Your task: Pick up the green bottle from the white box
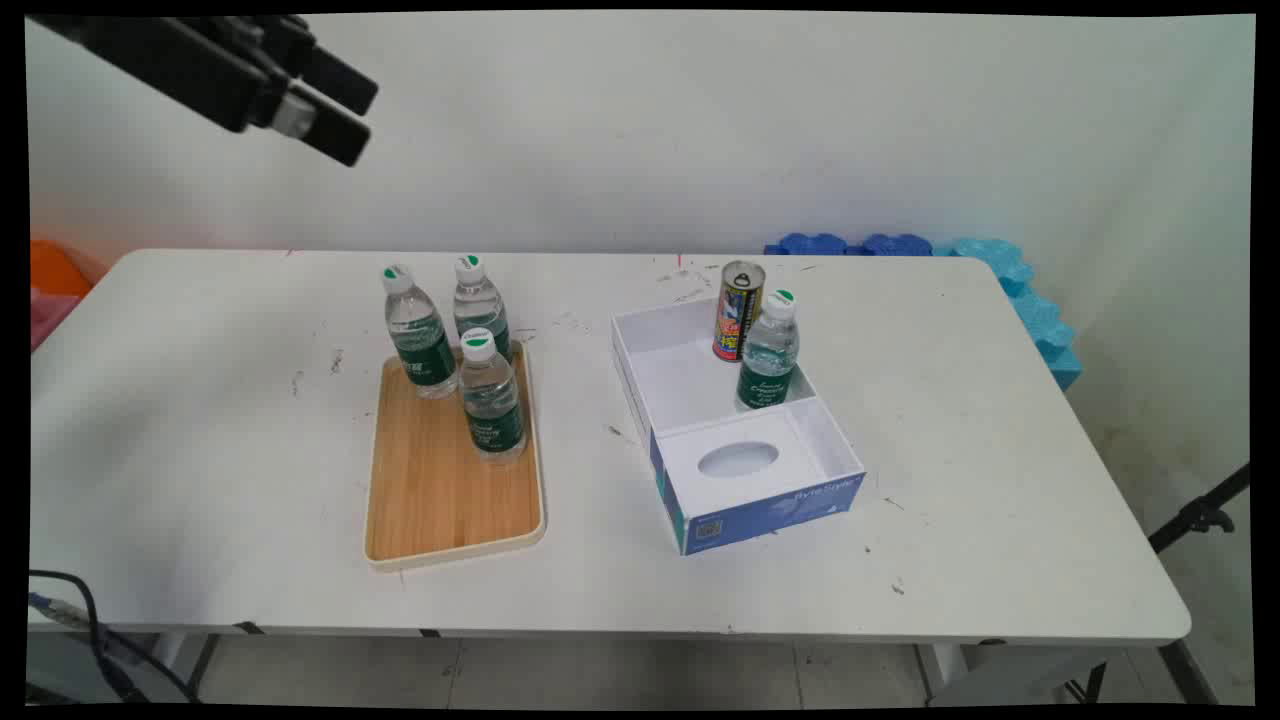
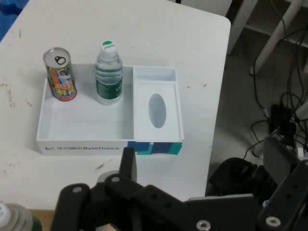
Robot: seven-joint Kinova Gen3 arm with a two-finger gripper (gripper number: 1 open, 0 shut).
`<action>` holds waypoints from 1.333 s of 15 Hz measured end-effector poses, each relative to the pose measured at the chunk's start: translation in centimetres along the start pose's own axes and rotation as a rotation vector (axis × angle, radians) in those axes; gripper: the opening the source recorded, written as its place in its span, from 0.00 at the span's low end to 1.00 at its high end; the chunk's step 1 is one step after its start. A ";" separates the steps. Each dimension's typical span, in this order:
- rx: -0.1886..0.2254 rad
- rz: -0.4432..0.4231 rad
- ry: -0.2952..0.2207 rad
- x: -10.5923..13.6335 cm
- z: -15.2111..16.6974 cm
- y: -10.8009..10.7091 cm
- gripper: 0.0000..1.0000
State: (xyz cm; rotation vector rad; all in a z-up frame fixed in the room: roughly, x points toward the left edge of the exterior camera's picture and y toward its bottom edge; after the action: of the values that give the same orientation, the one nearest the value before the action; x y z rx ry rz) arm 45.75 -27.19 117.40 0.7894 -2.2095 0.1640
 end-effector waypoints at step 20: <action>0.032 0.033 -0.089 5.7 25.9 -4.5 1.00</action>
State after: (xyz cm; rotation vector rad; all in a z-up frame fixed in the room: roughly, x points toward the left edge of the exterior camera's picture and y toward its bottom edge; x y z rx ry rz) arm 29.22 -42.66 102.82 0.7921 -2.3097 0.1845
